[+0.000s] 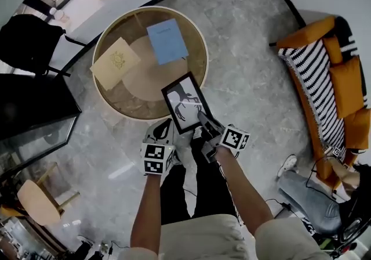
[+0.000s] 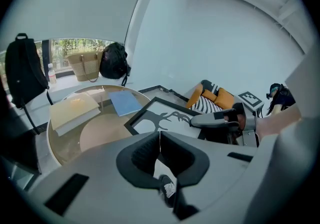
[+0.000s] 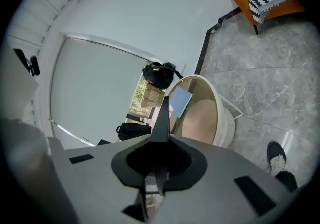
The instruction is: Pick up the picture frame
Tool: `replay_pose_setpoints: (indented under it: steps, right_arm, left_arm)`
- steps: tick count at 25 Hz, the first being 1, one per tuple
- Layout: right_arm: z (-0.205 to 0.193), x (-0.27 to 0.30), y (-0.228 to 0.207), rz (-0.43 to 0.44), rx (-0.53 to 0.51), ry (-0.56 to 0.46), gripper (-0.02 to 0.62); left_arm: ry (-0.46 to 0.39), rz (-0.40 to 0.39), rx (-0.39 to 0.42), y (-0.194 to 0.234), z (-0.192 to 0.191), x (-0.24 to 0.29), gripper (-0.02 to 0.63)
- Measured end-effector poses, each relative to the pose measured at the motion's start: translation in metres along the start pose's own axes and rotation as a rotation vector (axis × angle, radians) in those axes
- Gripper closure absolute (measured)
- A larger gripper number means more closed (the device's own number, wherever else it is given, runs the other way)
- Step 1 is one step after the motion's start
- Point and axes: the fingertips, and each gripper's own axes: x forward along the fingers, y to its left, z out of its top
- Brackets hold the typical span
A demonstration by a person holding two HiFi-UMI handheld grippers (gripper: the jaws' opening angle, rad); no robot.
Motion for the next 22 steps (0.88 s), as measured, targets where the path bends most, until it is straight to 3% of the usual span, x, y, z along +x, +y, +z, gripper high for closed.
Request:
replay_pose_setpoints:
  steps: [10, 18, 22]
  right_arm:
    - [-0.025, -0.031, 0.104, 0.001, -0.019, -0.083, 0.541]
    - [-0.046, -0.064, 0.184, -0.048, -0.182, -0.130, 0.543]
    - [-0.061, -0.093, 0.214, -0.067, -0.198, -0.170, 0.543]
  left_arm:
    - [-0.093, 0.040, 0.026, -0.002, 0.049, -0.122, 0.584]
    - [-0.139, 0.018, -0.025, -0.024, 0.070, -0.187, 0.584]
    - [-0.164, -0.004, -0.013, -0.040, 0.078, -0.227, 0.584]
